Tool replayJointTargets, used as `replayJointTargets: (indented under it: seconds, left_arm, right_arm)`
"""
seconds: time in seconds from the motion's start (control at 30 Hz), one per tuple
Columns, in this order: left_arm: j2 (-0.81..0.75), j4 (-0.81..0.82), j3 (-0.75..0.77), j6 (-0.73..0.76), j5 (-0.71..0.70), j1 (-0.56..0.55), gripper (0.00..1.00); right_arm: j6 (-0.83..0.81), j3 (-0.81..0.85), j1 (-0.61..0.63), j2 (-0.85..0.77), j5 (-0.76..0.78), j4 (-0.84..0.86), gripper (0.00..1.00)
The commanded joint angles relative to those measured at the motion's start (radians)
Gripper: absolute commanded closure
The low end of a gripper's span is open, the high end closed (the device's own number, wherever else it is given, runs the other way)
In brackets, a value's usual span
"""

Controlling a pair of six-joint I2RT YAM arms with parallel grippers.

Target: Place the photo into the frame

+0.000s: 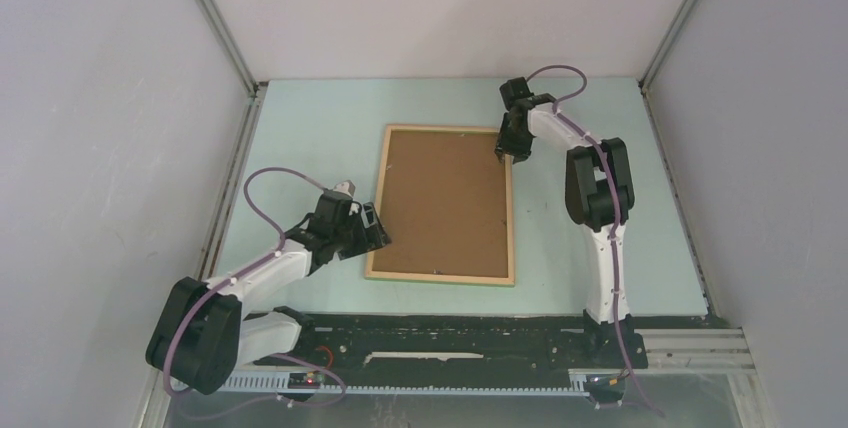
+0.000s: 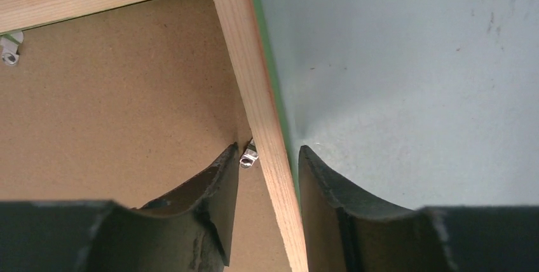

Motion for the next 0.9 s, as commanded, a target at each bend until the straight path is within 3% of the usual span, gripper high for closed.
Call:
replayJointTargets:
  seconds: [0.0, 0.23, 0.47, 0.73, 0.77, 0.87]
  left_arm:
    - [0.009, 0.009, -0.016, 0.023, -0.001, 0.006, 0.21]
    - [0.010, 0.012, -0.018, 0.023, -0.002, 0.005, 0.21]
    - [0.018, 0.014, -0.016, 0.023, 0.000, 0.005, 0.21]
    - [0.009, 0.012, -0.018, 0.017, -0.001, 0.005, 0.21]
    - [0.005, 0.011, -0.018, 0.015, -0.001, 0.005, 0.21]
    - [-0.015, 0.001, -0.014, 0.011, 0.000, 0.006, 0.21]
  right_arm:
    - [0.006, 0.017, 0.005, 0.007, 0.012, -0.013, 0.57]
    - [0.004, 0.013, -0.009, 0.001, -0.003, -0.014, 0.65]
    - [0.023, -0.009, -0.017, 0.001, -0.061, 0.002, 1.00]
    - [0.001, -0.013, -0.030, -0.016, -0.137, 0.041, 1.00]
    - [-0.007, 0.000, -0.033, -0.020, -0.149, 0.034, 0.97]
    - [-0.041, 0.019, -0.032, -0.052, -0.162, 0.024, 0.72]
